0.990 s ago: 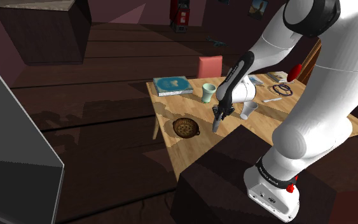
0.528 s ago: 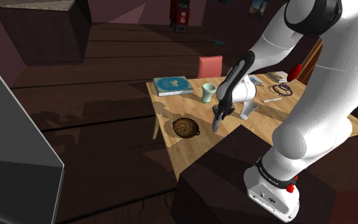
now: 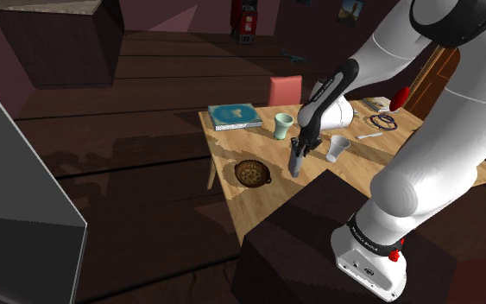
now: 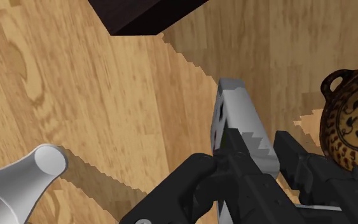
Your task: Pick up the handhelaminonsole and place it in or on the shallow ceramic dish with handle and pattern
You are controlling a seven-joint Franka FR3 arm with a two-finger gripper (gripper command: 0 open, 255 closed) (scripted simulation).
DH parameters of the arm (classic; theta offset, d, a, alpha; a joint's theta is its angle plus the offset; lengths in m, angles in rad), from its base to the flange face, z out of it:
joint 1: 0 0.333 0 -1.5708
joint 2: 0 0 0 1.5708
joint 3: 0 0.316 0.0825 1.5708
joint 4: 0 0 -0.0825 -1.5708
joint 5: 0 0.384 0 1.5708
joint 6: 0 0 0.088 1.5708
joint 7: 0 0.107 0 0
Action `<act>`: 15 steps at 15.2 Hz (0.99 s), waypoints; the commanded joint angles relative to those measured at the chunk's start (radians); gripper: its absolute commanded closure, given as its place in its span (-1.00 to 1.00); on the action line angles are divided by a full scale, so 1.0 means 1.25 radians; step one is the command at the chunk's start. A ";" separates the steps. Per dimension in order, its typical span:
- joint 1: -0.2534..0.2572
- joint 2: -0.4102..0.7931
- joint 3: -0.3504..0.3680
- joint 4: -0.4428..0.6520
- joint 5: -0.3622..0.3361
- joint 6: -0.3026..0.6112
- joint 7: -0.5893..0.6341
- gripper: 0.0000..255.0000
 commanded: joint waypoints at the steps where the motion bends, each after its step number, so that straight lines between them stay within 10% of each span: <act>1: 0.004 -0.033 -0.006 -0.004 -0.012 -0.028 0.009 1.00; 15: 0.014 -0.206 0.003 0.003 -0.053 -0.209 0.058 1.00</act>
